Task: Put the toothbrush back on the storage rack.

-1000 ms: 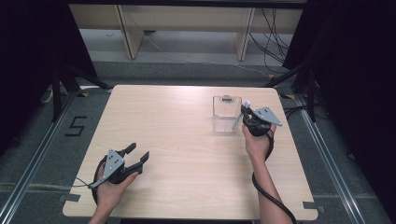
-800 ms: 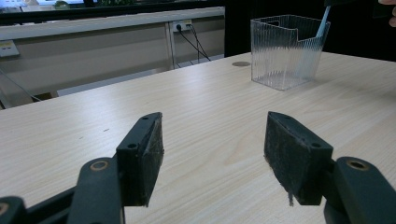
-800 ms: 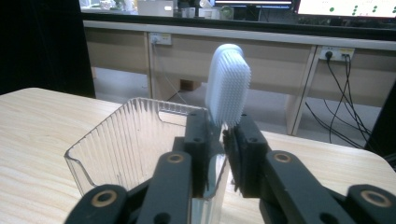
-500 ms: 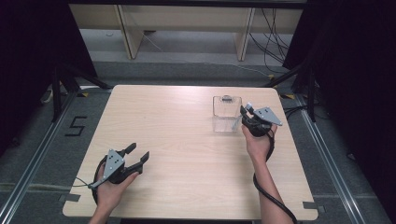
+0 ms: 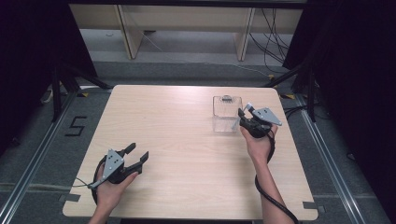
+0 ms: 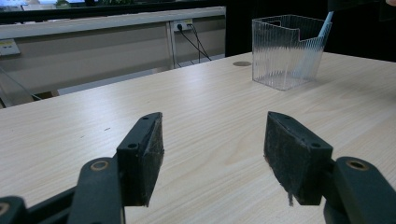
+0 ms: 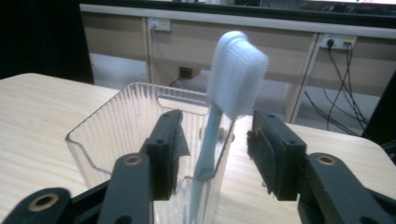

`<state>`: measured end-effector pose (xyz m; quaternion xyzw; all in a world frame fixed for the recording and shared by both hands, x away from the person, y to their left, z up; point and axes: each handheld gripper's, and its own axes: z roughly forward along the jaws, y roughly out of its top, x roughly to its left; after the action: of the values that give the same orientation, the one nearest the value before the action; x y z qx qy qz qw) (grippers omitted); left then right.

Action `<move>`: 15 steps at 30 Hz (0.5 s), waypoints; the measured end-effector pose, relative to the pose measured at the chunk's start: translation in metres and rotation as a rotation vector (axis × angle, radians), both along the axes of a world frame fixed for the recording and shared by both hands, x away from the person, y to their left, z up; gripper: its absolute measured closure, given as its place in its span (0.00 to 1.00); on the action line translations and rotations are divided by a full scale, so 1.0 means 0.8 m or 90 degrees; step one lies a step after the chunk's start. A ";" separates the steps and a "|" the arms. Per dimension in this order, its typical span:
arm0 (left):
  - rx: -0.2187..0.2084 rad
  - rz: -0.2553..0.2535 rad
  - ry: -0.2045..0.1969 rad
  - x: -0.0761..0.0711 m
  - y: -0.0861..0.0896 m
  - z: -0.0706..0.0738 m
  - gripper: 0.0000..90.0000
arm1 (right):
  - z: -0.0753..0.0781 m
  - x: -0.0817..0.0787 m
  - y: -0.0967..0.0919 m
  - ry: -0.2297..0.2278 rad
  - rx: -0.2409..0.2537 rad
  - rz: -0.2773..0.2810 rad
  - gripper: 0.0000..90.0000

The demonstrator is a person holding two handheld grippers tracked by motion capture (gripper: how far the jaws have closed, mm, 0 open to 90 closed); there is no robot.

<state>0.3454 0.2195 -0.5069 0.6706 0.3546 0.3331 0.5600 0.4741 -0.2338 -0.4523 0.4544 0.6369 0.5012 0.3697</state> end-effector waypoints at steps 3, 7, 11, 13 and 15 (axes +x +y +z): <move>-0.003 -0.001 0.003 0.000 0.000 -0.002 0.41 | 0.000 -0.001 0.000 0.004 -0.010 0.013 0.54; -0.001 -0.001 -0.001 0.000 -0.001 0.000 0.41 | 0.000 -0.002 0.000 0.014 -0.016 0.025 0.48; -0.002 -0.001 -0.003 0.000 0.000 -0.001 0.41 | 0.002 -0.005 -0.003 0.027 -0.018 0.025 0.42; 0.000 -0.002 -0.002 0.000 0.000 -0.001 0.41 | 0.002 -0.006 -0.006 0.032 -0.023 0.021 0.39; 0.002 -0.001 -0.001 0.000 0.000 -0.001 0.41 | 0.001 -0.010 -0.009 0.044 -0.016 0.024 0.36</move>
<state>0.3452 0.2195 -0.5078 0.6716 0.3529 0.3337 0.5595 0.4662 -0.2411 -0.4515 0.4551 0.6638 0.4840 0.3434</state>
